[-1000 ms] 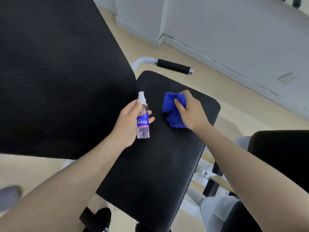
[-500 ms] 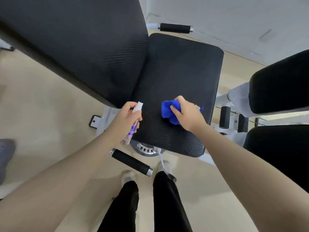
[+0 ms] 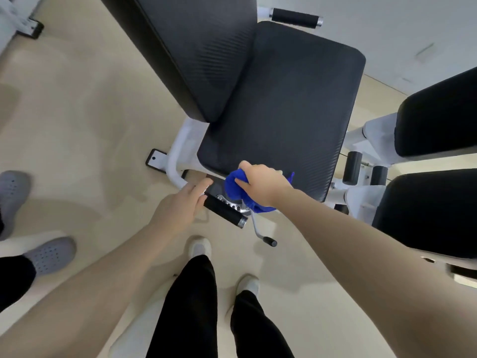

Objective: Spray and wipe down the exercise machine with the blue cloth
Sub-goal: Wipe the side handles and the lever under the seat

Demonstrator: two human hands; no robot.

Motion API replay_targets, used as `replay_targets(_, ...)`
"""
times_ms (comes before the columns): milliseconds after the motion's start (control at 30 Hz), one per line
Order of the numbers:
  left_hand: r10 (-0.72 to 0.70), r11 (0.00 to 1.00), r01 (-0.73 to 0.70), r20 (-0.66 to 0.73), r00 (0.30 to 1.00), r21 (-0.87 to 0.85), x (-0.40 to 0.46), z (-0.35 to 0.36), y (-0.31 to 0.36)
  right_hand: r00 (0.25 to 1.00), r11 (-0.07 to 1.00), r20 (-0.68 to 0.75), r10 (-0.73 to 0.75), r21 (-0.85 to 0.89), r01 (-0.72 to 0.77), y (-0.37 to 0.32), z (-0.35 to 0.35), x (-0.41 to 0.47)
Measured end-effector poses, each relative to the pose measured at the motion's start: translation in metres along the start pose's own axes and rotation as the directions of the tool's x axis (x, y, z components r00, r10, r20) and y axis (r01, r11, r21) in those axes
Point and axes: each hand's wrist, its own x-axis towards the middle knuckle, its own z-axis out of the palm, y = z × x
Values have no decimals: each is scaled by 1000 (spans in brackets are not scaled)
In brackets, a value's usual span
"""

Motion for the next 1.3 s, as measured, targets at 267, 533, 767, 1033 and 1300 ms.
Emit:
replay_targets(267,-206,971,217,-109,972,102,-19,47,4,985,991,-103,137,20,-135,19,51,-12)
replay_targets(533,-169,986,168,-99,981,-19,-22,64,35,967,985,-191,171,46,-165,56,66,-35)
replay_targets(767,-147,988,137,-145,978,-72,-34,91,58,972,982,-166,168,115,-150,78,66,-51)
replay_targets(1033,-313,943,257,-310,898,-210,-46,103,57,990,991,-84,112,76,-106,73,86,-61)
replay_targets(1300,-275,954,197,-398,875,-227,-29,88,21,973,987,-204,104,141,-76,40,85,-42)
